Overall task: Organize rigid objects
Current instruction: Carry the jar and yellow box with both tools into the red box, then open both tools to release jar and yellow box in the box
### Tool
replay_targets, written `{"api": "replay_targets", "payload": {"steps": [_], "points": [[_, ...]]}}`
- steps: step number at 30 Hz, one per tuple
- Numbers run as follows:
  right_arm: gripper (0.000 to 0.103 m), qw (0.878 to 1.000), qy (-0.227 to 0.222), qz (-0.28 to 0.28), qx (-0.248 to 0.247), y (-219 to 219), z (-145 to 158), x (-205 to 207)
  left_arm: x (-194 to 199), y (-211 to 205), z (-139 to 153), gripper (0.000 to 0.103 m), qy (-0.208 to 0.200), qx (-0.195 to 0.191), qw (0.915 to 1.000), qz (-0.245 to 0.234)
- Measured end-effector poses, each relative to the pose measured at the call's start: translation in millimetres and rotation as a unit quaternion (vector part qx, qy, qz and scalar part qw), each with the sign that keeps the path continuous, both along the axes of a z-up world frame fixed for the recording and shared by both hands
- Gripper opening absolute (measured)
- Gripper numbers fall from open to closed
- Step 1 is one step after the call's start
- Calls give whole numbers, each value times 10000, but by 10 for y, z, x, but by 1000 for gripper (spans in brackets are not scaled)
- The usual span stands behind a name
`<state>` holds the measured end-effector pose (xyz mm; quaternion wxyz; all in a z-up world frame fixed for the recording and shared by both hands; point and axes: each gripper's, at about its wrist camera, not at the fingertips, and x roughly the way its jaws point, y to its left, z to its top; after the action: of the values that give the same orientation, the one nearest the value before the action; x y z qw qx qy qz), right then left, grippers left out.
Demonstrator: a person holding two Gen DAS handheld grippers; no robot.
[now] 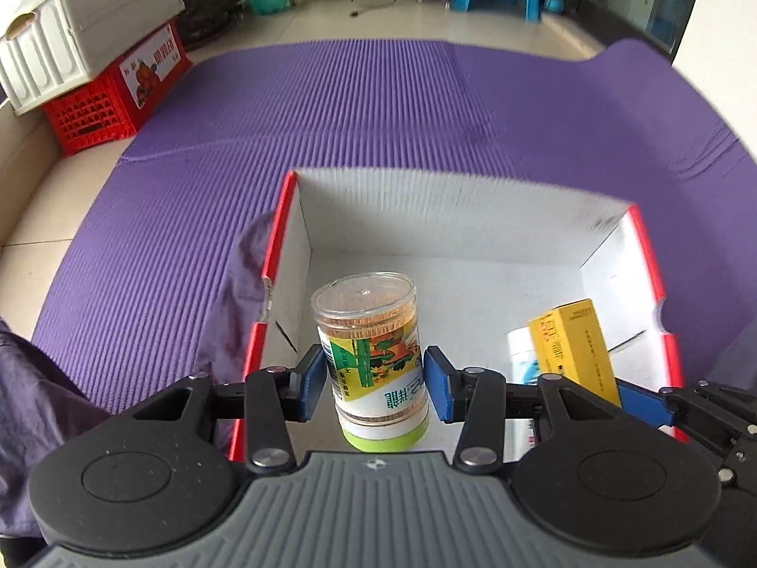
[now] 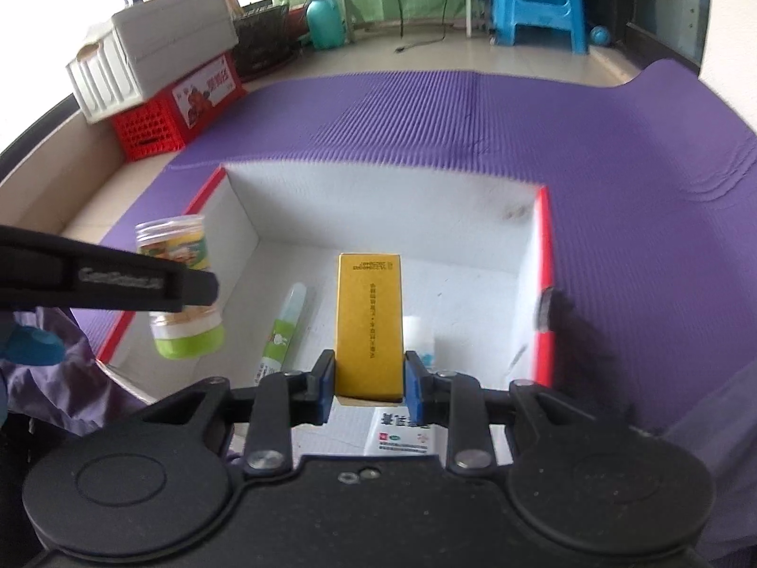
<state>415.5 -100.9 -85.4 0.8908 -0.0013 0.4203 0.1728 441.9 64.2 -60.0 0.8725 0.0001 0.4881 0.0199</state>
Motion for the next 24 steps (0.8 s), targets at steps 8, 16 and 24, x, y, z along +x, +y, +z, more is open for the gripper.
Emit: {"api": "replay_targets", "payload": {"steps": [8,16,24], "points": [[27,9993,237,170,-228,181,-327,165,229,55,-335,44,342,-37,9994,42],[28,9985,448,201,-242,245,-514,221,269,2,-490,44,405,50,9991,137],[31,9983,545,181,-116,202,-549,212,253,-61,-613,44,488,258,9984,135]]}}
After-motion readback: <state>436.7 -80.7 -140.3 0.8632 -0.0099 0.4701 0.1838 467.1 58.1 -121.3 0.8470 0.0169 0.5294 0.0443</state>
